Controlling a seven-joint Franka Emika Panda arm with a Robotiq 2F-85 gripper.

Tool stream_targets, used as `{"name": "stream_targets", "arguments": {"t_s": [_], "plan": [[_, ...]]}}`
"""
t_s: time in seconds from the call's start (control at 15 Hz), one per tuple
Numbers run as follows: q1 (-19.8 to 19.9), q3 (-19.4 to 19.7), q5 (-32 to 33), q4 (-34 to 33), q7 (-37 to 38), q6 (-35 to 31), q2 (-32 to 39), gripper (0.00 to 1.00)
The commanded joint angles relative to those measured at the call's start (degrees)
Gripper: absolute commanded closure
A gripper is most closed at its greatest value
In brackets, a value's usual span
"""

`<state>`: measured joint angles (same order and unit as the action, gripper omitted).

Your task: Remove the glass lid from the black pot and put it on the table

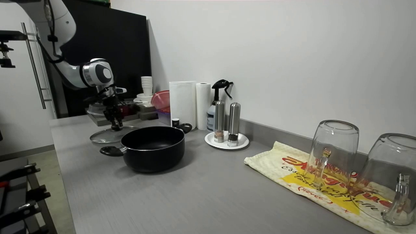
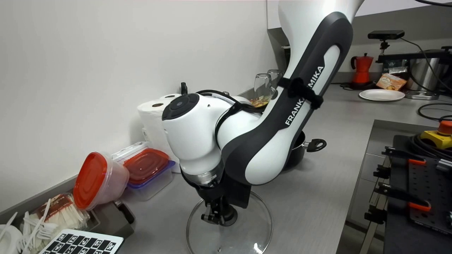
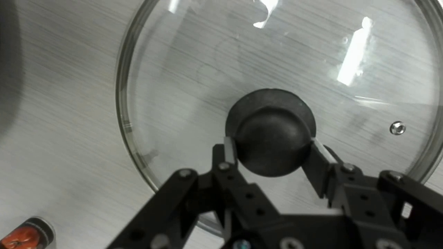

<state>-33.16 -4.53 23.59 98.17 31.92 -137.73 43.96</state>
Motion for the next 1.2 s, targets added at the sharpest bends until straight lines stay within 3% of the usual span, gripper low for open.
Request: {"name": "stream_targets", "arguments": {"t_s": [0.0, 0.33, 0.4, 0.47, 0.53, 0.8, 1.13], "plan": [[-1.8, 1.1, -2.0, -1.8, -0.3, 1.9, 0.1, 0.75], [-1.6, 0.7, -4.2, -1.2, -0.6, 2.1, -0.6, 0.75], [-1.5, 0.6, -4.6, -1.2, -0.7, 2.4, -0.8, 0.56], [-1.4, 0.5, -5.0, -1.1, -0.9, 2.5, -0.9, 0.25], [-1.6, 1.1, -4.1, -0.3, -0.7, 0.1, 0.1, 0.49], [-1.5, 1.1, -4.4, -0.5, -0.7, 0.7, -0.4, 0.25], [-1.5, 1.1, -4.4, -0.6, -0.7, 0.8, -0.4, 0.25]]}}
